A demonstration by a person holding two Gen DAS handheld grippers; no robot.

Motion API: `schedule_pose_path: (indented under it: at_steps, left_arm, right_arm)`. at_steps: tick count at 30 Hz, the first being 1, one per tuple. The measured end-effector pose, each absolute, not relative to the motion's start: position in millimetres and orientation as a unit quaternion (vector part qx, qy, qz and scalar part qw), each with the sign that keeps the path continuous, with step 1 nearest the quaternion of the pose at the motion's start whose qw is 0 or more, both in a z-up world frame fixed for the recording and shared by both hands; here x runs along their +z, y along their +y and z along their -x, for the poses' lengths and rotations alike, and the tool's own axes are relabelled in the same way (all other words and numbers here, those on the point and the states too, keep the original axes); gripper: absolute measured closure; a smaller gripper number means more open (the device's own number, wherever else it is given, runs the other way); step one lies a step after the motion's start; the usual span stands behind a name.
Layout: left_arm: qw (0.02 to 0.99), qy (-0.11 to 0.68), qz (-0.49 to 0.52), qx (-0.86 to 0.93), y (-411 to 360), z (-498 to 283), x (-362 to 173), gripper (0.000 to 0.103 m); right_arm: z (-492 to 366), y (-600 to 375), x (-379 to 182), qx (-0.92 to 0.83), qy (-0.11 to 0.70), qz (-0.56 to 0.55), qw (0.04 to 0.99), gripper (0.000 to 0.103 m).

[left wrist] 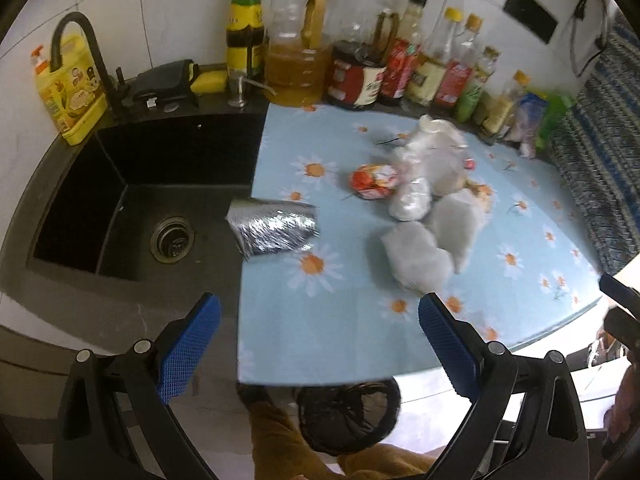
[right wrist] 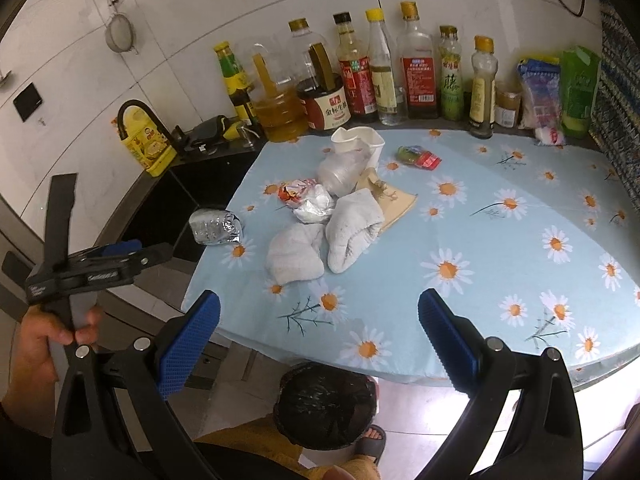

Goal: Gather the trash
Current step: 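Grasp the silver foil roll with the left tool while the right tool grasps a white cloth wad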

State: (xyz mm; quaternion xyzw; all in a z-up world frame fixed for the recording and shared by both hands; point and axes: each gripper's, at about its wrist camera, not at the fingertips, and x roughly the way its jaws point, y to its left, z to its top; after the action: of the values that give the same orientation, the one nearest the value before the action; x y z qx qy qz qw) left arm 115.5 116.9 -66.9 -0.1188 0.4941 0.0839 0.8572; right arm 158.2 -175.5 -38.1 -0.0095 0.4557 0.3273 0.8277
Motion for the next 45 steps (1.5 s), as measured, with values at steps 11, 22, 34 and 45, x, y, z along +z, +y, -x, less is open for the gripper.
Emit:
schedule_pose_path:
  at_steps: [11, 22, 34, 45]
  left_arm:
    - [0.822, 0.546, 0.12, 0.107, 166, -181, -122, 0.007]
    - [0.811, 0.567, 0.1, 0.102, 179, -214, -147, 0.007]
    - [0.82, 0.561, 0.074, 0.083, 179, -227, -155, 0.019]
    - [0.835, 0.541, 0.077, 0.063, 179, -226, -145, 0.026]
  right_arm:
    - [-194, -144, -77, 0.308, 0.496, -0.002, 0.812, 0.005]
    - [-213, -98, -107, 0.345, 0.52, -0.011, 0.781, 0.006]
    - [-237, -56, -139, 0.37, 0.539, -0.002, 0.757, 0.023]
    - [-250, -40, -167, 0.348, 0.56, 0.027, 0.751, 0.052]
